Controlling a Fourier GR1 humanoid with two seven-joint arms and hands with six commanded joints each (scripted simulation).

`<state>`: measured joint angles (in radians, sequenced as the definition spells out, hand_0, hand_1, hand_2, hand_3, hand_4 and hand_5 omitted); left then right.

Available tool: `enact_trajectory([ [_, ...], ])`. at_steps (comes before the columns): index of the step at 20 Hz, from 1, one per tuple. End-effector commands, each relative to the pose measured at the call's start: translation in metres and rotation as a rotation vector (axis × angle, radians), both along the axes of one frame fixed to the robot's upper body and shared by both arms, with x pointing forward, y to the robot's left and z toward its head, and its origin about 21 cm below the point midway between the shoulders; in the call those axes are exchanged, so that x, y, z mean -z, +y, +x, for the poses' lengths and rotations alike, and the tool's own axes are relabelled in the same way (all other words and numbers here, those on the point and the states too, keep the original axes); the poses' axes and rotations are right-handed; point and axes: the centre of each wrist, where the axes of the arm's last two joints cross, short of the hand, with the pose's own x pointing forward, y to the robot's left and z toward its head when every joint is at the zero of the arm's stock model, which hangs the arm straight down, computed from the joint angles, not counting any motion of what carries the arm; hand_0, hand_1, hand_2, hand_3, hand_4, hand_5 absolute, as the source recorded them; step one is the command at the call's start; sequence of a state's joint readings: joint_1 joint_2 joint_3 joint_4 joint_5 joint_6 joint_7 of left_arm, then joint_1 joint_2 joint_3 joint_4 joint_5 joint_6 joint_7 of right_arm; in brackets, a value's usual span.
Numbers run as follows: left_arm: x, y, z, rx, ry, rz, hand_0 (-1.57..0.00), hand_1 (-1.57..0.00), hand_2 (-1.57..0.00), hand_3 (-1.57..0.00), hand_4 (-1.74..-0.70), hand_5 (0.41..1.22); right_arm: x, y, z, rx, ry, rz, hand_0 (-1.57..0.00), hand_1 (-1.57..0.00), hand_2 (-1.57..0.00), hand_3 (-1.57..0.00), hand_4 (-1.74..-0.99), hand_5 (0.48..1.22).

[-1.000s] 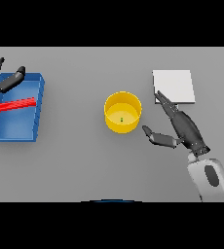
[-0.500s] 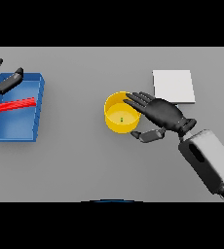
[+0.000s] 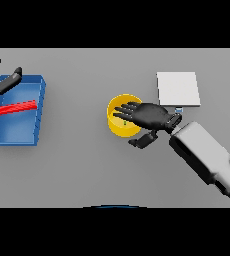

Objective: Pick up the red beaker and tilt it to pour out 1 green nut into yellow bowl. Pick up the yellow bowl and place it on the metallic measuring scale.

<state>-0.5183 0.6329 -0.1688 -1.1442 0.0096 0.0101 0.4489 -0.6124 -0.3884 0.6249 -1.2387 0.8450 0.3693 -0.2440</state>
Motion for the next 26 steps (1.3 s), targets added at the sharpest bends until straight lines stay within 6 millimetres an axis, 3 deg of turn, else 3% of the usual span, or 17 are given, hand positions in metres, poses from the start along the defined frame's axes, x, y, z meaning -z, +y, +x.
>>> enact_trajectory([
  [1, 0.002, 0.0, -0.002, 0.003, 0.0, 0.0, 0.0, 0.0, 0.0, 0.0, -0.81, 0.7, 0.0, 0.0, 0.004, -0.006, 0.016, -0.024, 0.0, 0.0, 0.0, 0.0, -1.162, 0.667],
  [9, 0.002, 0.004, 0.0, 0.008, 0.008, 0.025, 0.0, 0.0, 0.0, 0.0, -0.79, 0.708, 0.013, 0.016, 0.017, -0.013, 0.063, -0.15, 0.0, 0.0, 0.0, -0.01, -1.188, 0.693],
  [13, 0.001, 0.004, 0.0, 0.008, 0.007, 0.026, 0.0, 0.0, 0.0, 0.0, -0.79, 0.712, 0.016, 0.02, 0.019, -0.009, 0.063, -0.155, -0.05, -0.06, -0.09, -0.13, -1.261, 0.809],
  [14, 0.001, 0.003, 0.001, 0.01, 0.003, 0.023, 0.0, 0.0, 0.0, 0.0, -0.79, 0.711, 0.016, 0.021, 0.021, -0.022, 0.068, -0.152, -0.19, -0.18, -0.19, -0.21, -1.309, 0.891],
  [15, 0.002, 0.003, 0.002, 0.01, 0.01, 0.022, 0.0, 0.0, 0.0, 0.0, -0.79, 0.71, 0.015, 0.021, 0.022, -0.023, 0.062, -0.146, -0.45, -0.41, -0.35, -0.32, -1.363, 0.957],
  [16, 0.004, 0.006, 0.0, 0.013, 0.014, 0.019, 0.0, 0.0, 0.0, 0.0, -0.79, 0.71, 0.016, 0.02, 0.021, -0.026, 0.067, -0.144, -0.68, -0.64, -0.59, -0.57, -1.435, 1.01],
  [19, 0.008, 0.003, -0.001, 0.014, 0.02, 0.022, 0.0, 0.0, 0.0, 0.0, -0.79, 0.707, 0.013, 0.018, 0.021, -0.055, 0.077, -0.138, -1.11, -1.09, -1.07, -0.88, -1.578, 1.113],
  [22, 0.003, 0.004, -0.002, 0.02, 0.009, 0.032, 0.0, 0.0, 0.0, 0.0, -0.78, 0.711, 0.01, 0.009, 0.019, -0.047, 0.096, -0.139, -1.34, -1.33, -1.25, -1.07, -1.658, 1.166],
  [26, 0.001, 0.002, 0.001, 0.028, 0.007, 0.024, 0.0, 0.0, 0.0, 0.0, -0.79, 0.707, 0.005, 0.017, 0.02, -0.024, 0.095, -0.151, -1.48, -1.47, -1.35, -1.19, -1.707, 1.198],
])
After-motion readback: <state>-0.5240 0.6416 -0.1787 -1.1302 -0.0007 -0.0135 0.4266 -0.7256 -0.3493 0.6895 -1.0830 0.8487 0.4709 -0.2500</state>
